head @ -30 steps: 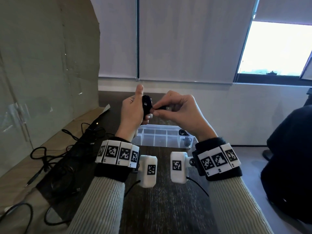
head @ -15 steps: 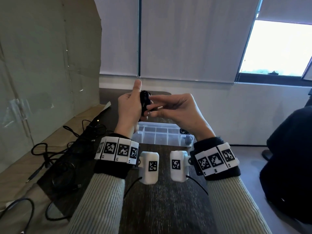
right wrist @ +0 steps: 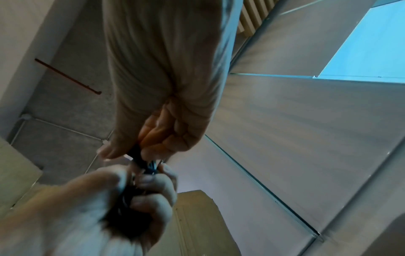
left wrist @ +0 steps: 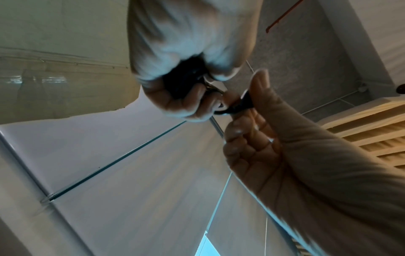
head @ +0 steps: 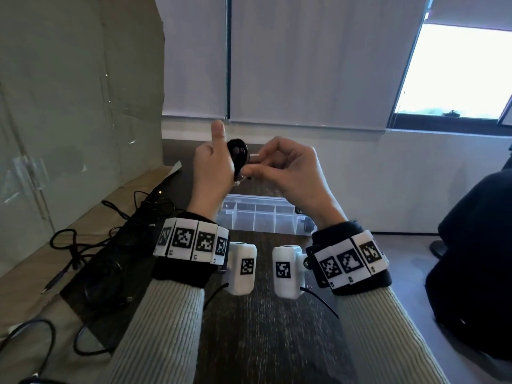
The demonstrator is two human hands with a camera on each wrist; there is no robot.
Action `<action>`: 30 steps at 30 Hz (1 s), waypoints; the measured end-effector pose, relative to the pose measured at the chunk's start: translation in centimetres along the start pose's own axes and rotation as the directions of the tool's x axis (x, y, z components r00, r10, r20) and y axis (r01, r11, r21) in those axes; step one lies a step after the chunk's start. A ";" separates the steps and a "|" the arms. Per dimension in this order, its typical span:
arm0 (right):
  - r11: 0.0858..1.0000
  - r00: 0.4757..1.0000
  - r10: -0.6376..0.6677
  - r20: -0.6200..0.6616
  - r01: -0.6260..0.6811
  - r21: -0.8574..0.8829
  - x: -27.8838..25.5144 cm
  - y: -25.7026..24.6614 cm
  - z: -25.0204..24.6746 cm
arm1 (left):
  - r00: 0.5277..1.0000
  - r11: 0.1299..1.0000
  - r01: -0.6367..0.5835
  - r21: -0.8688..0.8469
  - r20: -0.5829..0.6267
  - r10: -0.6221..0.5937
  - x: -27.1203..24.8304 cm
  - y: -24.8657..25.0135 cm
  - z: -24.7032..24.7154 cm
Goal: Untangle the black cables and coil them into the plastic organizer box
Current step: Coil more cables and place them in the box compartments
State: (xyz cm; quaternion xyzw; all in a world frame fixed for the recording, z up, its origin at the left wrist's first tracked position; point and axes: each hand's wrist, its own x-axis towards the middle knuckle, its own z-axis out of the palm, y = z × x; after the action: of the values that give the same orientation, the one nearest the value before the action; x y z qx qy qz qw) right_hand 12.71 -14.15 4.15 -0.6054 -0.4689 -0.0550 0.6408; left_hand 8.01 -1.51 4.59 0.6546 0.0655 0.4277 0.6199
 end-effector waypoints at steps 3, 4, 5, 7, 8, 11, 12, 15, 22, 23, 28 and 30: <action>0.998 0.999 -0.010 -0.041 0.012 0.054 0.2 0.1 0.2 | 0.998 1.000 -0.014 0.015 0.066 0.013 -0.2 0.1 0.0; 0.999 0.999 -0.002 -0.035 0.004 0.047 0.2 0.2 0.3 | 0.997 1.000 -0.013 0.022 0.070 0.012 -0.3 0.0 0.0; 1.000 1.000 0.012 -0.024 -0.011 0.024 0.2 0.3 0.3 | 0.997 1.000 -0.011 0.028 0.074 0.009 -0.3 -0.1 0.0; 0.999 0.999 0.028 -0.019 -0.029 -0.046 0.2 0.3 0.3 | 0.996 1.000 -0.019 0.024 0.092 0.017 -0.2 -0.3 0.0; 0.996 0.999 0.026 -0.030 -0.029 -0.081 0.3 0.3 0.3 | 0.993 0.999 -0.035 0.024 0.113 0.032 -0.2 -0.5 0.0; 0.984 0.995 0.044 -0.095 -0.059 -0.170 0.6 0.3 0.2 | 0.980 0.996 -0.092 -0.002 0.175 0.091 -0.3 -0.9 0.3; 0.978 0.991 0.060 -0.123 -0.084 -0.193 0.7 0.3 0.1 | 0.974 0.993 -0.115 -0.014 0.193 0.115 -0.5 -1.0 0.6; 0.961 0.972 0.127 -0.197 -0.170 -0.220 0.8 0.5 -0.2 | 0.962 0.989 -0.146 -0.018 0.233 0.146 -0.9 -1.1 1.0; 0.920 0.943 0.205 -0.261 -0.277 -0.276 0.5 0.3 -0.3 | 0.951 0.998 -0.050 0.023 0.307 0.040 -0.8 -1.5 1.0; 0.916 0.942 0.204 -0.268 -0.280 -0.287 0.5 0.2 -0.5 | 0.947 0.999 -0.026 0.021 0.321 0.018 -0.9 -1.4 1.0; 0.902 0.932 0.203 -0.301 -0.298 -0.313 0.5 -0.1 -0.8 | 0.924 0.999 -0.032 -0.001 0.381 0.030 -0.7 -1.1 0.5; 0.911 0.932 0.182 -0.312 -0.279 -0.302 0.6 -0.2 -0.5 | 0.932 0.999 -0.044 0.000 0.359 0.041 -0.5 -1.0 0.3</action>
State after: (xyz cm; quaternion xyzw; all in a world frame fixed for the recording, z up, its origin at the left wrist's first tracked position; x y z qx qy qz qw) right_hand 13.18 -14.32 4.77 -0.7452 -0.2823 -0.1429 0.5870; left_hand 8.34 -1.84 3.52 0.7255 -0.0613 0.3138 0.6095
